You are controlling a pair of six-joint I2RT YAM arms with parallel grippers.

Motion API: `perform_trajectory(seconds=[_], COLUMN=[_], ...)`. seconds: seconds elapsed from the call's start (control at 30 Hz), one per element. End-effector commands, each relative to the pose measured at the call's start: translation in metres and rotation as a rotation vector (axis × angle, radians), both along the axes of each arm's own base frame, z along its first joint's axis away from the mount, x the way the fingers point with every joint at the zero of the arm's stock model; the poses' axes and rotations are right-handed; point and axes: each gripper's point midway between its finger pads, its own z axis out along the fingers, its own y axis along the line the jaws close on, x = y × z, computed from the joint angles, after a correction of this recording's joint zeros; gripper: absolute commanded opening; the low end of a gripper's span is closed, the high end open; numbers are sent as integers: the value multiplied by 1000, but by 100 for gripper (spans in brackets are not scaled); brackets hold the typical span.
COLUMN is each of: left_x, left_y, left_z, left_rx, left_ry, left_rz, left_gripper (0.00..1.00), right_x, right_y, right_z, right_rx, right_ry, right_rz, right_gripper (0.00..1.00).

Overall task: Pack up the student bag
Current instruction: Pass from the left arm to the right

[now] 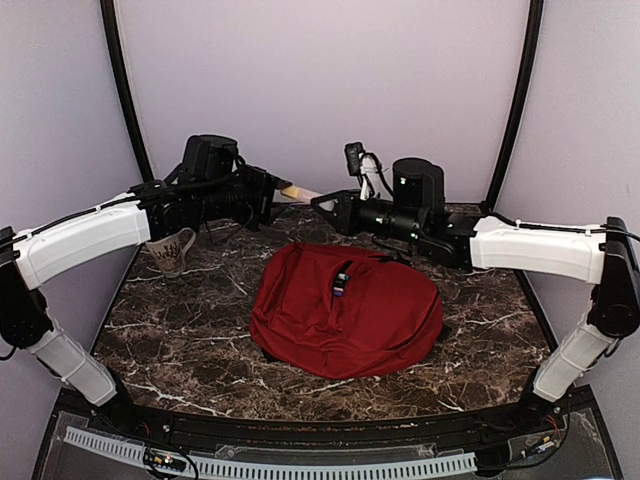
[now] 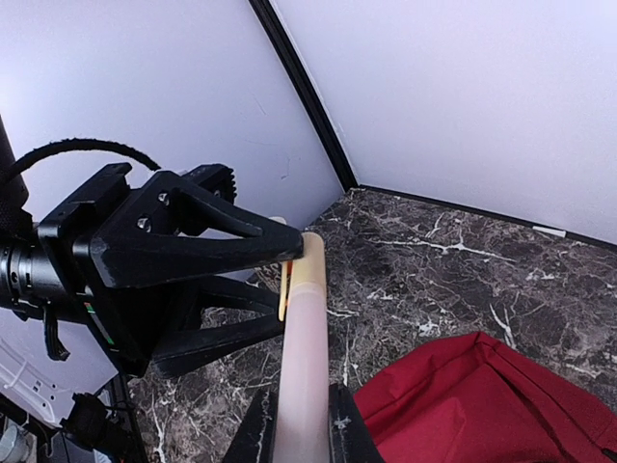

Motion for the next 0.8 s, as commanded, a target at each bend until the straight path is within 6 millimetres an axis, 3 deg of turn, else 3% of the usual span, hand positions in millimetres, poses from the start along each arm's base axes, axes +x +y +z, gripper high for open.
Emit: perform_trajectory(seconds=[0.0,0.23,0.37,0.47,0.5,0.6,0.7,0.77], left_x=[-13,-10,3,12,11,8,1,-4], left_y=[14,36,61,97,104,120,126,128], left_z=[14,27,26,20,16,-4,-29,-46], left_rx=[45,129,219,337,400,578,697,732], left_ry=[-55,-151,-219,-271,-299,-284,-244,-216], left_rz=[-26,-6,-46,-27,-48,-103,-170,-208], left_gripper=[48,82,85,85,85,85,84,83], right_x=[-2,-4,-12,-9,-9,-10,-16,-22], right_y=[-5,-25,-50,-80,-92,-123,-138,-137], right_z=[47,55,42,19,0,-26,-53,-71], right_rx=[75,33,-65,-107,-120,-90,-69,-78], right_ry=[-83,-118,-105,22,74,142,222,272], right_rz=[-22,-80,-91,-120,-120,-132,-106,-73], right_gripper=[0,0,0,0,0,0,0,0])
